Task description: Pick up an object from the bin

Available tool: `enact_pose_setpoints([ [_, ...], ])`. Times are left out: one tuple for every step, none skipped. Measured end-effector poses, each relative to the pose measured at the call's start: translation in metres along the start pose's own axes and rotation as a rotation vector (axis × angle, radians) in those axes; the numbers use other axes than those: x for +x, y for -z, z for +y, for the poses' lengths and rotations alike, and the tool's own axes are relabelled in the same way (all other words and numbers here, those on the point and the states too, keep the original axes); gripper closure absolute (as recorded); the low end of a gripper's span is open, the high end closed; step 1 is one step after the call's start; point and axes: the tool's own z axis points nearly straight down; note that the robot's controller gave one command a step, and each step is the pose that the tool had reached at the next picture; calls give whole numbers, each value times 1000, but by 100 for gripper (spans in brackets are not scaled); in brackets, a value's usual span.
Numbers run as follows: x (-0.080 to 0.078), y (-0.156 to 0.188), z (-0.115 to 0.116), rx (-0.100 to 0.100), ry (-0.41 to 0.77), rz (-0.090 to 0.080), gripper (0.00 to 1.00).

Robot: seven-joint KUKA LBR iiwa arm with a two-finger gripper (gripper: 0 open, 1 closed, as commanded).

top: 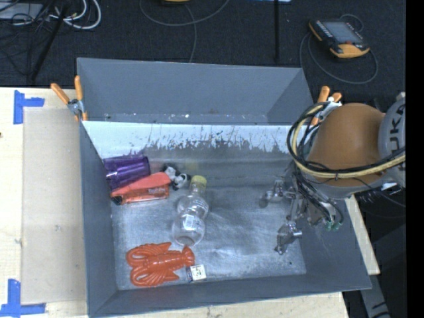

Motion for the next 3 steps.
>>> enact_pose_setpoints([
  [-2,3,20,3,14,2,0],
  [-11,-11,82,0,80,0,0],
  [-57,6,110,-1,133,2,0],
])
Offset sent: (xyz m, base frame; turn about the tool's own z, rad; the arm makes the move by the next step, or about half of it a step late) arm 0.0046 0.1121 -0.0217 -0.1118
